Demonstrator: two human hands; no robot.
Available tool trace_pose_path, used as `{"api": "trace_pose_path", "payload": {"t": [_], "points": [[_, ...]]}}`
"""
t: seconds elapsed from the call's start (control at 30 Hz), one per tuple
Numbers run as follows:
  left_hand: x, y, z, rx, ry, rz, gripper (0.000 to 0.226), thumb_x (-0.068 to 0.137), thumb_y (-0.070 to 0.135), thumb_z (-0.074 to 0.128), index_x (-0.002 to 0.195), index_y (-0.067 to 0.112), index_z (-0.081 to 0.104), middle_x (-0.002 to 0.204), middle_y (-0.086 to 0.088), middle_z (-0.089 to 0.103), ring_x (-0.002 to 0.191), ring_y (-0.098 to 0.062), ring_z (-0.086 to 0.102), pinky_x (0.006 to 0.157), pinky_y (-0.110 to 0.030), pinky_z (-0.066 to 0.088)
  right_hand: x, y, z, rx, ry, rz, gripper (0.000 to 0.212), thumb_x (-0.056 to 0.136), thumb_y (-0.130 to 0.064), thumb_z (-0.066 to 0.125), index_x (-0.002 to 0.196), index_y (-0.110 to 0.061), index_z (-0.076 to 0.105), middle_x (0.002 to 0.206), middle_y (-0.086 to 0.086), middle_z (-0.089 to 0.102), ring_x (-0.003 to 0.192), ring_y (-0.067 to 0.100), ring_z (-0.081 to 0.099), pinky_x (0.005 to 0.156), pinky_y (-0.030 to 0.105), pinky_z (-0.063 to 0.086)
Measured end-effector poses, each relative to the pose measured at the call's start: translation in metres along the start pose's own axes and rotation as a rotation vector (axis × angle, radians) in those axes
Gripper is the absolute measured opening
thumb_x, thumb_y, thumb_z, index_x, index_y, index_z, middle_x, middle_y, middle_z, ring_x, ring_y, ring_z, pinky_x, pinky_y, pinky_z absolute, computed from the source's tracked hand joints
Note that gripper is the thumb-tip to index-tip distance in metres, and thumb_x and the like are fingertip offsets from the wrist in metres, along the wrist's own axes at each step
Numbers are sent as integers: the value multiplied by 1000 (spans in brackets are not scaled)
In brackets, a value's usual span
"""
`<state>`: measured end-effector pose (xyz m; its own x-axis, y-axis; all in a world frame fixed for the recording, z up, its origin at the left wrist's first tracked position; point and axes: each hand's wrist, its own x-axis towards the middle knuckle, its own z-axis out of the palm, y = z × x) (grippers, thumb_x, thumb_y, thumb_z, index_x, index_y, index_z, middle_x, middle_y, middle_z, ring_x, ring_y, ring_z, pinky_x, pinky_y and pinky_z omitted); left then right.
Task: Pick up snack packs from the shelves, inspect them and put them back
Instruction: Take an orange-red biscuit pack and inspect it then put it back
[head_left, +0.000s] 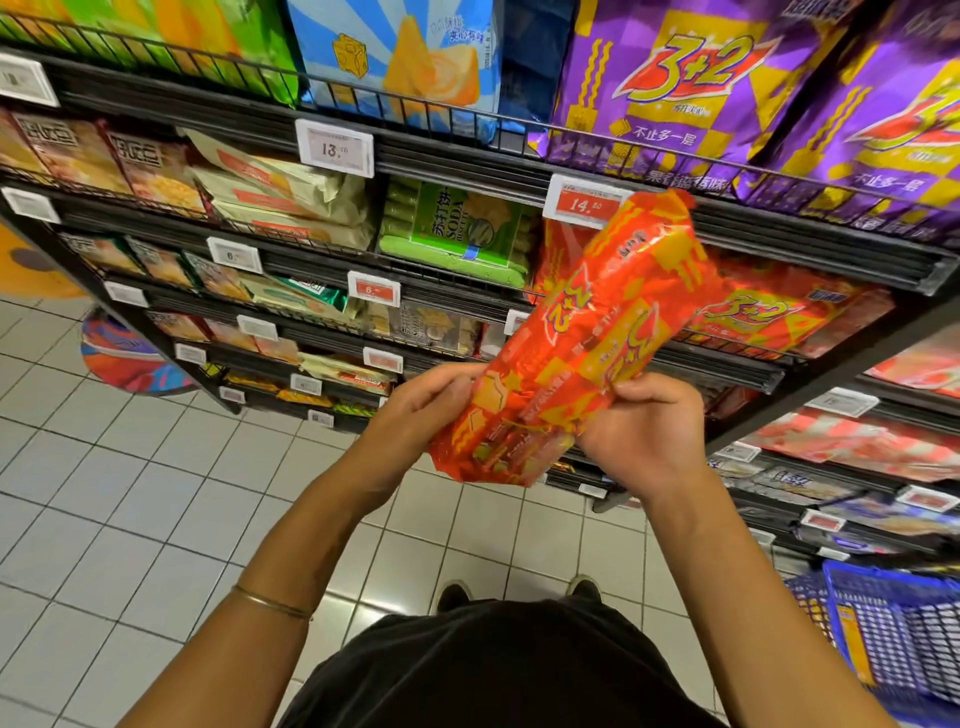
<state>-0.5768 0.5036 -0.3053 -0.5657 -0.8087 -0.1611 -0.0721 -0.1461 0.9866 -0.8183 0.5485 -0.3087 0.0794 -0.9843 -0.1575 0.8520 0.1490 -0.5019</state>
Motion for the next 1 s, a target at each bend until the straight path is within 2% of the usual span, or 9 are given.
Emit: {"api": "trace_pose_path", "payload": {"t": [0.07,0.13,0.3,0.43,0.53,0.63,0.77,0.83,1.0], "points": [[1,2,0,16,-29,-23,57,95,56,54,141,23,61,127,6,72,116,-15,71,83,-26,60,2,-2,1,-120,90,-3,92,60,-4,71,150,-1,48,150,18,57,140,42,51,120,64,32],[2,3,3,-12,-43,-39,52,98,49,62,144,24,56,126,7,74,114,-11,71,81,-20,59,4,-3,5,-316,130,-22,70,72,-8,64,141,-5,57,138,15,66,127,37,62,120,66,30],[5,-5,12,-175,65,-77,52,93,39,73,139,26,54,126,3,75,115,-19,73,94,-44,62,4,-4,19,-696,91,5,57,90,-30,67,143,-13,57,140,15,65,133,43,57,114,67,36],[3,-7,10,-476,53,-107,75,75,47,90,138,22,58,130,-8,73,117,-28,71,86,-41,63,0,-10,25,-642,46,81,86,81,-57,79,147,-9,52,129,8,68,128,37,53,113,63,34],[3,-6,10,-606,62,-55,81,68,42,94,138,18,59,130,-8,72,119,-28,69,95,-45,60,-4,-9,26,-601,20,115,96,80,-64,77,152,-7,47,143,18,60,132,39,53,112,61,40],[6,-3,10,-680,98,32,82,60,34,99,132,19,62,124,-5,74,114,-23,71,88,-43,61,-6,0,24,-460,13,136,108,74,-64,82,155,-5,42,155,21,50,142,41,48,113,61,39],[11,-2,14,-607,230,86,67,79,8,77,142,15,54,122,-7,73,117,-28,69,109,-61,48,-7,15,27,-357,-52,61,86,75,-56,87,145,-18,56,148,14,57,144,41,45,116,61,36],[13,-6,19,-547,261,94,65,80,12,78,141,17,55,125,-7,72,122,-30,67,109,-62,48,-5,22,24,-404,-42,42,95,79,-50,85,155,-13,42,155,18,50,145,42,44,116,59,39],[11,-6,24,-380,229,97,74,61,39,97,127,27,66,120,0,77,117,-21,72,94,-38,58,1,29,19,-403,75,-29,94,71,-41,93,147,-8,50,138,14,66,125,31,66,98,42,58]]}}
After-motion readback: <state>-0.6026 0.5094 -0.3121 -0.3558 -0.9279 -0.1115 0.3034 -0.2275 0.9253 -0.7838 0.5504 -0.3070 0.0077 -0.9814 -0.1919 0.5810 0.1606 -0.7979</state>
